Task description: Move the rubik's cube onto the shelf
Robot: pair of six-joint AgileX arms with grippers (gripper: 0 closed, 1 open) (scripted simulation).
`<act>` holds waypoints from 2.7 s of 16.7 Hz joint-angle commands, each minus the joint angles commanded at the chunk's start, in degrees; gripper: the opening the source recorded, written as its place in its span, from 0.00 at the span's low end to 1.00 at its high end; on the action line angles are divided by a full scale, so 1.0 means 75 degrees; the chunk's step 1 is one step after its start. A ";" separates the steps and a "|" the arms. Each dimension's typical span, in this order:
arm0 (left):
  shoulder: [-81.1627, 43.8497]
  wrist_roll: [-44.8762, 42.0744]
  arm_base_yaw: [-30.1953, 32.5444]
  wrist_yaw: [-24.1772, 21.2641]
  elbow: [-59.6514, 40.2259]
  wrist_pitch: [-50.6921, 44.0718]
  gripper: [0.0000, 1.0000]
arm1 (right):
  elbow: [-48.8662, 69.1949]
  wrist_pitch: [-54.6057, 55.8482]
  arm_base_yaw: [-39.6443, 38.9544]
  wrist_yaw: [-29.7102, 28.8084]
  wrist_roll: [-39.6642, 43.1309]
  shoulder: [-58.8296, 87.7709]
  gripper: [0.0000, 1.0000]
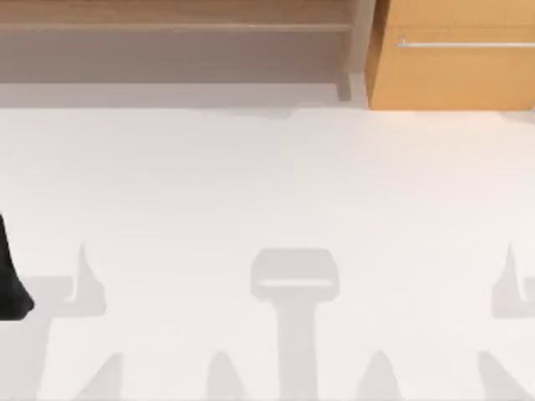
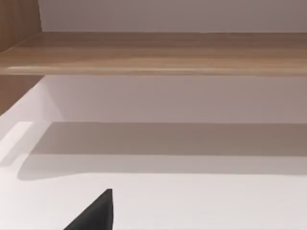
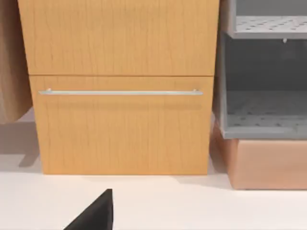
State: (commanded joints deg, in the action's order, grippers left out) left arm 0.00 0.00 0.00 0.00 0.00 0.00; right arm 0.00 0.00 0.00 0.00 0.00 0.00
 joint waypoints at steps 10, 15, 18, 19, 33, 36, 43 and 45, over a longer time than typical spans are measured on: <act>0.0000 0.0000 0.0000 0.0000 0.0000 0.0000 1.00 | 0.1443 0.1812 -0.0051 -0.0203 0.2161 0.2446 1.00; 0.0000 0.0000 0.0000 0.0000 0.0000 0.0000 1.00 | 0.2942 0.3811 -0.0321 -0.0382 0.4784 0.5907 1.00; 0.0000 0.0000 0.0000 0.0000 0.0000 0.0000 1.00 | 0.3887 0.5109 -0.0541 -0.0536 0.6471 0.8303 1.00; 0.0000 0.0000 0.0000 0.0000 0.0000 0.0000 1.00 | 0.4200 0.5544 -0.0618 -0.0599 0.7023 0.9118 1.00; 0.0000 0.0000 0.0000 0.0000 0.0000 0.0000 1.00 | 0.7188 0.9769 -0.1343 -0.1607 1.1863 1.6977 1.00; 0.0000 0.0000 0.0000 0.0000 0.0000 0.0000 1.00 | 0.7215 0.9807 -0.1349 -0.1621 1.1901 1.7041 1.00; 0.0000 0.0000 0.0000 0.0000 0.0000 0.0000 1.00 | 0.7753 0.9505 -0.1281 -0.1555 1.1904 1.7275 1.00; 0.0000 0.0000 0.0000 0.0000 0.0000 0.0000 1.00 | 0.8030 0.9356 -0.1258 -0.1535 1.1905 1.7402 1.00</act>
State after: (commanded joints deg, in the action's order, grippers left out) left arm 0.00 0.00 0.00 0.00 0.00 0.00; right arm 60.22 70.17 -9.44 -11.52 89.29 130.51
